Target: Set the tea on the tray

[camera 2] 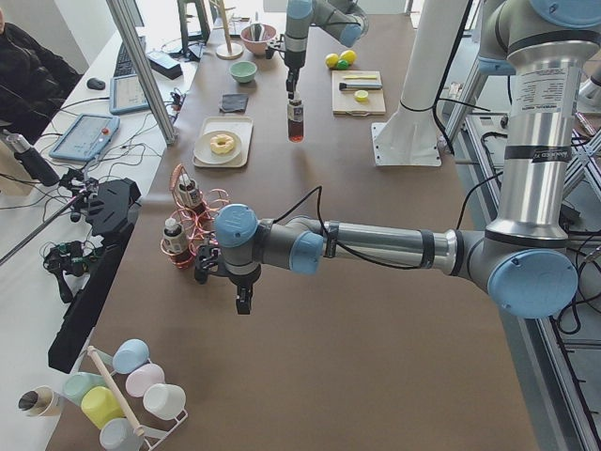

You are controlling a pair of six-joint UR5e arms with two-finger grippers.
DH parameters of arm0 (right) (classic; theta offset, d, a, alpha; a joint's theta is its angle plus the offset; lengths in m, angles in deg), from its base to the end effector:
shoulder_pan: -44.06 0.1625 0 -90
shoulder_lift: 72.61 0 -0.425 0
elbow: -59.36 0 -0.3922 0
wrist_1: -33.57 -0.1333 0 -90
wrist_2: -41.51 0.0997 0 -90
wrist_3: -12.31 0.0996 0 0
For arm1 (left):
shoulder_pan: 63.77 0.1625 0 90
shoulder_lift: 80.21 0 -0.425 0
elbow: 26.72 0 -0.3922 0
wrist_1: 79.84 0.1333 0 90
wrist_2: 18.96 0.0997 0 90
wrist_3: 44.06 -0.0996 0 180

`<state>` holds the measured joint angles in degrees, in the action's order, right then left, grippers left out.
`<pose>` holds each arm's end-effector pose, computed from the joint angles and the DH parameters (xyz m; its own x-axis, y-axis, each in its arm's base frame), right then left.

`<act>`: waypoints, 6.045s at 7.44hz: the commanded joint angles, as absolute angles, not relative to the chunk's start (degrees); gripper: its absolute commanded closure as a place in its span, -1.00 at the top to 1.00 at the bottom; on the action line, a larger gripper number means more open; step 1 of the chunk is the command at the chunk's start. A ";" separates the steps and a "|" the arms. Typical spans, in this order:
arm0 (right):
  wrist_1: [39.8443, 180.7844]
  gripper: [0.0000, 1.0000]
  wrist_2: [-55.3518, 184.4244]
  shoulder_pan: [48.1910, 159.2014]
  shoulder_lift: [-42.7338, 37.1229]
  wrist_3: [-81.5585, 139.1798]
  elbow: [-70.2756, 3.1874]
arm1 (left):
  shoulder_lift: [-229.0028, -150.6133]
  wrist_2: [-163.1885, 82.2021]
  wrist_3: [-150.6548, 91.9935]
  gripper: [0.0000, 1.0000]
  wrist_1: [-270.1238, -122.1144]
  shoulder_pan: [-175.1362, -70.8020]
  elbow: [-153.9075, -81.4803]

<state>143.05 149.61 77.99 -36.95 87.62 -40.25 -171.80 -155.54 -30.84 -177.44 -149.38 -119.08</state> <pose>-0.4863 -0.4505 0.0556 0.6615 0.1545 0.7339 -0.1884 0.9814 -0.0368 -0.0214 -0.5176 0.6074 0.6735 -0.0310 -0.7386 0.0812 0.9962 0.0322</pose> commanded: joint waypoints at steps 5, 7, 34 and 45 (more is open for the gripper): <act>136.90 -1.00 161.12 97.92 -42.71 68.48 -20.16 | -173.11 -155.54 -30.61 0.95 -177.13 -149.03 -119.01; 129.31 -1.00 162.45 99.43 -47.19 67.25 -7.75 | -173.29 -155.54 -30.61 0.95 -177.13 -149.03 -118.92; 137.91 1.00 170.79 127.94 9.25 5.97 -38.53 | -175.40 -155.28 -30.88 0.95 -177.93 -149.64 -115.14; 127.96 1.00 176.52 136.00 11.41 4.83 -26.41 | -175.22 -155.45 -31.40 0.95 -177.93 -149.73 -115.06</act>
<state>128.00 176.73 135.97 11.50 4.15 -25.78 -175.37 -155.42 -31.23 -177.92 -149.64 -115.08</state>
